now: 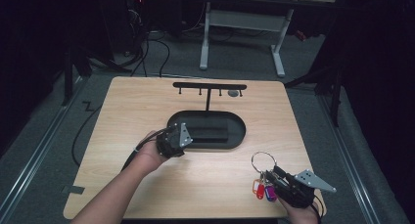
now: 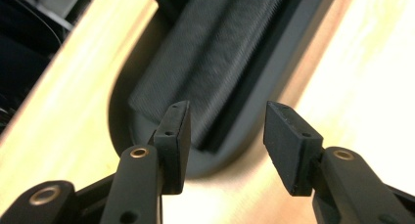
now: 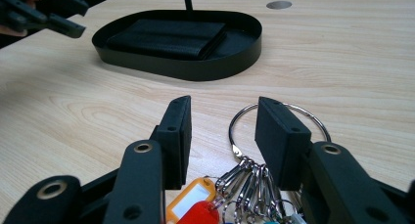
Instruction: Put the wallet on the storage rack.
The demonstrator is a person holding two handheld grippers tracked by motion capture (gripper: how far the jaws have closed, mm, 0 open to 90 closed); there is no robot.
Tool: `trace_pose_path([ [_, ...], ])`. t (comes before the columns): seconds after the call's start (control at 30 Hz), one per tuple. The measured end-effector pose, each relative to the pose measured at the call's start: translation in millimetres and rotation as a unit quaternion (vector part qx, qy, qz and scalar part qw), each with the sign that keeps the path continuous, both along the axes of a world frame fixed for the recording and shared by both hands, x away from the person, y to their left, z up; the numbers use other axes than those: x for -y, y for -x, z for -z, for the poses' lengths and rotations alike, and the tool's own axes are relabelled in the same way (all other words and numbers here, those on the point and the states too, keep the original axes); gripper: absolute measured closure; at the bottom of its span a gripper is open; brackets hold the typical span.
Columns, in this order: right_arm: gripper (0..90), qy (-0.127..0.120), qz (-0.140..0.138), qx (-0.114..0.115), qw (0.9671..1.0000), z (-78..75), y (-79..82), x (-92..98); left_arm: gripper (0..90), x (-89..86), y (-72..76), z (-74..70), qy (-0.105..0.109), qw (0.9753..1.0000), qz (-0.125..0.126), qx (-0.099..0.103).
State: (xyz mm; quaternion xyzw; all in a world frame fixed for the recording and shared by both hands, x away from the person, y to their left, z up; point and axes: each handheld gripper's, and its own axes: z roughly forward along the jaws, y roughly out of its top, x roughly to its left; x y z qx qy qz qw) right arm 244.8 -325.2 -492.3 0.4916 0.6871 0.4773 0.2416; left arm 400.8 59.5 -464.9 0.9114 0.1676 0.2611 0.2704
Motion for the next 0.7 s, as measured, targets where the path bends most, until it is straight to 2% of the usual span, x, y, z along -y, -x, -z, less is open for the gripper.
trace_pose_path([
  [0.13, 58.3, 0.008, -0.004, 0.001, 1.0000, 0.3, -0.1, -1.9, 53.1, -18.6, 17.2, 11.7, 0.042, 0.9990, -0.014, -0.006],
  [0.2, 58.8, 0.010, -0.006, 0.000, 0.9999, 0.4, -0.5, -2.3, 53.1, -26.4, 24.6, 17.9, 0.062, 0.9977, -0.023, -0.017],
  [0.27, 59.8, 0.011, -0.008, -0.002, 0.9999, 0.6, -0.8, -2.3, 53.1, -35.8, 34.2, 24.2, 0.088, 0.9952, -0.031, -0.031],
  [0.3, 60.1, 0.011, -0.009, -0.003, 0.9999, 0.7, -1.0, -2.3, 53.1, -42.5, 41.2, 27.0, 0.108, 0.9927, -0.041, -0.036],
  [0.37, 60.3, 0.013, -0.009, -0.004, 0.9999, 0.8, -1.0, -2.3, 51.8, -53.4, 51.0, 30.1, 0.149, 0.9859, -0.054, -0.053],
  [0.43, 60.3, 0.013, -0.008, -0.005, 0.9999, 0.7, -0.7, -2.4, 49.8, -67.1, 61.3, 32.8, 0.191, 0.9766, -0.069, -0.070],
  [0.53, 60.2, 0.016, -0.007, -0.005, 0.9998, 1.1, 0.9, -3.0, 47.8, -86.7, 74.8, 40.7, 0.244, 0.9626, -0.091, -0.074],
  [0.57, 60.1, 0.019, -0.005, -0.005, 0.9998, 1.5, 1.5, -3.5, 46.8, -91.9, 78.0, 45.1, 0.253, 0.9596, -0.099, -0.074],
  [0.6, 59.8, 0.022, -0.003, -0.006, 0.9997, 2.1, 1.7, -4.0, 46.7, -96.5, 80.1, 49.3, 0.250, 0.9592, -0.106, -0.080],
  [0.7, 58.4, 0.024, 0.005, -0.012, 0.9996, 3.8, 0.0, -6.5, 43.9, -101.3, 80.2, 54.2, 0.231, 0.9637, -0.106, -0.082],
])
